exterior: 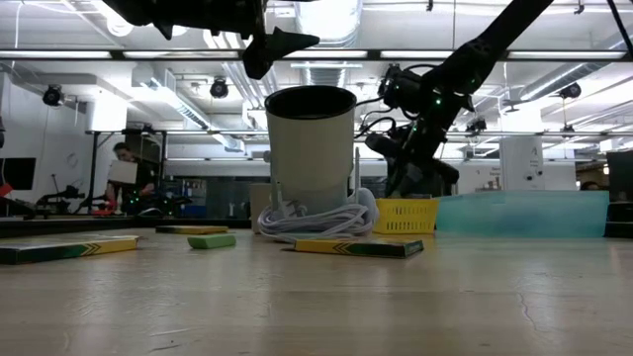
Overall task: Pick & Place School Supplies
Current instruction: Put the green eraser into the yellow bin
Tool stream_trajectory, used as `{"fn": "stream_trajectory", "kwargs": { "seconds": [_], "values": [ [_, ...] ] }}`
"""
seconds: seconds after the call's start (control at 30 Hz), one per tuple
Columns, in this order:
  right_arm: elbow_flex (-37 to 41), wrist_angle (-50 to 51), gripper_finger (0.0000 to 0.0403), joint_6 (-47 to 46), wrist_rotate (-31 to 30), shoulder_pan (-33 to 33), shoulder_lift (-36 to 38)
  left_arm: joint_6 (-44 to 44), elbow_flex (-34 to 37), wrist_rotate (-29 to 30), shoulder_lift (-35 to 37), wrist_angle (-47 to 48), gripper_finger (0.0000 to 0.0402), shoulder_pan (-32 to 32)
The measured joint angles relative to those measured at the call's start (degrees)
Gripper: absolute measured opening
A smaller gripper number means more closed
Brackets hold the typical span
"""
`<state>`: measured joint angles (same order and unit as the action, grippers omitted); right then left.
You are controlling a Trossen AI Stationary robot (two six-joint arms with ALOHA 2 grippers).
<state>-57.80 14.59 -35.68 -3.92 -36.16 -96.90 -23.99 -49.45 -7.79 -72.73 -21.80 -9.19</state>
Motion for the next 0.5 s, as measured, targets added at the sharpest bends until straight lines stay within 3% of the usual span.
{"fn": "stream_trajectory", "kwargs": {
  "seconds": [0.5],
  "values": [
    [0.00, 0.12, 0.0194, 1.29, 1.31, 0.00, 0.04, -0.02, 0.00, 0.00, 0.00, 0.00, 0.0305, -0.11]
  ]
}}
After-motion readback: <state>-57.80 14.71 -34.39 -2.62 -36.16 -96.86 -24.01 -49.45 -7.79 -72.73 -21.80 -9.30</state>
